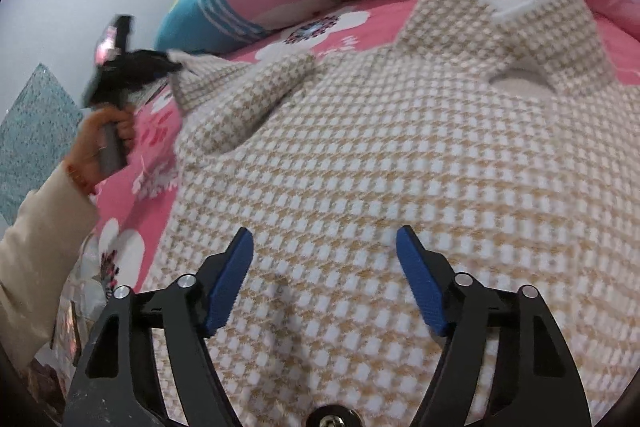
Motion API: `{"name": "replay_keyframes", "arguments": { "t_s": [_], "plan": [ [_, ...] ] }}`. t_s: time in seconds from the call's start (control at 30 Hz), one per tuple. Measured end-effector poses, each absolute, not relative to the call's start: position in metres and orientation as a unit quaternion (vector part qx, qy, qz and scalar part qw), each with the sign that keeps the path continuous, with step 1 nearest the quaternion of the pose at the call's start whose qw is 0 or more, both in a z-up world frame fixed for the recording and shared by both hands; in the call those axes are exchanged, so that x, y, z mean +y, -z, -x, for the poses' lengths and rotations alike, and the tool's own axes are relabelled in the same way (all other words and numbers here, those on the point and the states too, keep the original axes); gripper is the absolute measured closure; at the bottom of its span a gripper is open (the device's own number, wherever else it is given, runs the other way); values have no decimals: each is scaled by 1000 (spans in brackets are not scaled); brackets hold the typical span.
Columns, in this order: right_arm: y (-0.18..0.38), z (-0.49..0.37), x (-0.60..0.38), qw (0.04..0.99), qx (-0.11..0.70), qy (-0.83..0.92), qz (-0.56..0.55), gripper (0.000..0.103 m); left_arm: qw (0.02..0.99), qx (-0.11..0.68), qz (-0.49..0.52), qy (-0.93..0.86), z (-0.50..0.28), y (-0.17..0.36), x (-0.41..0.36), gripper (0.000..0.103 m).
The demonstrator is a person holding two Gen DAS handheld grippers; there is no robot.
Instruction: Fold large clothes
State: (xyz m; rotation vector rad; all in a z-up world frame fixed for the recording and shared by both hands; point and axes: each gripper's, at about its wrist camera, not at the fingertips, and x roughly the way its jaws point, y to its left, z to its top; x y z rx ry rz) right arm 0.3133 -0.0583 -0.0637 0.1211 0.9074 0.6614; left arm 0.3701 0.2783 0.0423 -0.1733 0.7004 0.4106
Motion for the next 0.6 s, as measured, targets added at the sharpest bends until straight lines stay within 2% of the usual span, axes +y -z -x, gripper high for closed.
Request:
{"name": "replay_keyframes", "arguments": {
  "t_s": [0.17, 0.3, 0.43, 0.6],
  "plan": [
    [23, -280, -101, 866, 391, -299, -82, 35, 954, 286, 3, -88, -323, -113, 168, 94],
    [5, -251, -136, 881, 374, -277, -86, 35, 958, 286, -29, 11, -283, -131, 82, 93],
    [8, -221, -172, 887, 380, -247, -88, 29, 940, 332, -9, 83, -254, -91, 22, 90],
    [38, -212, -208, 863, 436, -224, -125, 26, 895, 429, 46, 112, -242, 17, -5, 87]
  ]
}}
